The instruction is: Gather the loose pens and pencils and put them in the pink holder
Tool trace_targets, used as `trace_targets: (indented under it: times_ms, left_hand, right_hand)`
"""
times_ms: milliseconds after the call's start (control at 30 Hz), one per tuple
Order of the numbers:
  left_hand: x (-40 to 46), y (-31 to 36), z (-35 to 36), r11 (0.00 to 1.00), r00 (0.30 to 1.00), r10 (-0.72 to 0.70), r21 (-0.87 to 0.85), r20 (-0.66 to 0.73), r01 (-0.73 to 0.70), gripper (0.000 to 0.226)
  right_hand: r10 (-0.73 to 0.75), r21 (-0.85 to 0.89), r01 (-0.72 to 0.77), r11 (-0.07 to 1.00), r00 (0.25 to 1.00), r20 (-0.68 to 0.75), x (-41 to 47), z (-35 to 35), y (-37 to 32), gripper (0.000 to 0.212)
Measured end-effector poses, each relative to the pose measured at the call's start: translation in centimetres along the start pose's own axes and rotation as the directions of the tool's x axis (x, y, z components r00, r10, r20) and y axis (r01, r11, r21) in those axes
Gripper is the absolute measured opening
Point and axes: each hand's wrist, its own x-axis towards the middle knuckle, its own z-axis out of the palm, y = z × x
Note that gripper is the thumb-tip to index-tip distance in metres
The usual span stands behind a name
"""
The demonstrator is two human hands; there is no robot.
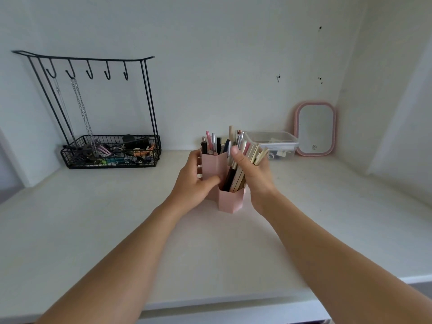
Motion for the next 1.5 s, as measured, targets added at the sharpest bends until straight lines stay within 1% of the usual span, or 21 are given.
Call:
trace_targets:
  times_ms: [67,133,167,233,300,367,433,500,533,600,667,700,733,800,900,933,1033,1100,1200,1300,1500]
  left_hand:
    - [0.0,0.1,-0.2,1.0,1.0,-0.015,-0.018,-0.011,0.015,0.053]
    - [0.1,0.1,-0.4,0.999,0.998,-0.03,-0.044,-0.049,0.028,0.048]
    - [0.2,0.1,-0.6,0.998,0.997,-0.042,-0.056,-0.067,0.038,0.047]
    - [0.3,0.0,-1.1,0.991,0.99,-0.096,-0.103,-0.106,0.086,0.046]
    - [0.6,-0.3,-2.0,0.971,0.974,-0.179,-0.185,-0.136,0.152,0.044]
    - [0.9,-0.6,-2.8,0.948,0.955,-0.242,-0.251,-0.169,0.196,0.044]
    - [1.4,-1.2,-3.7,0.933,0.933,-0.275,-0.3,-0.232,0.2,0.046]
    - [1.9,-2.0,-4.3,0.92,0.905,-0.308,-0.335,-0.292,0.205,0.049]
    - [2.1,-2.5,-4.4,0.91,0.885,-0.337,-0.351,-0.321,0.219,0.051]
    - [2.4,-3.1,-4.4,0.9,0.849,-0.384,-0.353,-0.363,0.256,0.053]
    - [2.6,-3.2,-4.2,0.898,0.821,-0.414,-0.324,-0.392,0.298,0.048]
    - [2.6,-3.1,-3.8,0.897,0.809,-0.423,-0.314,-0.409,0.31,0.045]
    - [3.3,-4.2,-4.9,0.904,0.794,-0.412,-0.307,-0.447,0.296,0.042]
    - [3.9,-4.1,-4.8,0.905,0.797,-0.411,-0.305,-0.443,0.298,0.037]
    - [3.8,-3.7,-4.4,0.893,0.796,-0.43,-0.329,-0.426,0.307,0.053]
    - [4.0,-4.0,-4.3,0.886,0.79,-0.442,-0.343,-0.424,0.312,0.053]
    - [4.4,-4.5,-4.4,0.891,0.783,-0.432,-0.345,-0.449,0.294,0.022]
    - [4.7,-4.9,-4.3,0.9,0.78,-0.418,-0.33,-0.466,0.285,0.017]
    - [4.8,-5.2,-4.1,0.915,0.788,-0.388,-0.303,-0.478,0.267,0.025]
    - [4.7,-5.7,-4.0,0.933,0.806,-0.354,-0.245,-0.474,0.265,0.022]
    - [4.5,-5.6,-4.1,0.941,0.823,-0.337,-0.196,-0.457,0.277,0.022]
  right_hand:
    - [0.078,0.012,-0.08,0.997,0.991,0.104,0.1,-0.1,0.7,0.097]
    - [0.103,0.021,-0.111,0.994,0.965,0.24,0.2,-0.3,1.4,0.09]
    - [0.094,-0.023,-0.092,0.996,0.949,0.299,0.4,-0.3,1.7,0.085]
    - [0.085,-0.194,-0.013,0.981,0.925,0.37,0.4,0.2,1.8,0.07]
    - [0.109,-0.28,-0.009,0.96,0.932,0.347,0.8,1.6,2.0,0.059]
    - [0.112,-0.318,-0.025,0.948,0.96,0.256,1.2,3.4,2.5,0.061]
    - [0.054,-0.36,0.011,0.933,0.984,0.171,1.6,5.3,2.9,0.072]
    - [-0.017,-0.39,0.068,0.918,0.991,0.134,1.9,6.8,3.7,0.091]
    - [-0.033,-0.414,0.082,0.907,0.992,0.126,1.8,7.2,4.0,0.096]
    - [-0.056,-0.538,0.105,0.836,0.993,0.107,1.4,7.7,4.6,0.092]
    - [-0.042,-0.673,0.056,0.737,0.998,0.037,1.3,7.6,4.7,0.084]
    - [-0.027,-0.7,0.03,0.713,1.0,0.016,1.6,7.4,4.8,0.08]
    - [-0.011,-0.708,0.022,0.706,1.0,0.02,2.5,9.2,5.4,0.075]
    - [-0.015,-0.712,0.018,0.702,1.0,0.011,3.7,10.2,5.3,0.066]
    - [0.007,-0.68,0.005,0.734,1.0,0.015,5.0,11.5,5.0,0.053]
    - [0.009,-0.674,0.003,0.738,1.0,0.014,5.6,11.9,5.1,0.048]
    - [-0.001,-0.679,-0.02,0.733,1.0,-0.03,7.5,13.0,5.6,0.039]
    - [-0.007,-0.702,-0.033,0.711,0.999,-0.054,8.5,13.5,5.9,0.035]
    - [-0.014,-0.724,-0.039,0.688,0.998,-0.068,9.8,14.0,6.4,0.039]
    - [-0.02,-0.751,-0.044,0.659,0.997,-0.076,10.9,14.2,6.6,0.046]
    - [0.001,-0.76,-0.039,0.649,0.999,-0.05,11.9,13.9,6.9,0.034]
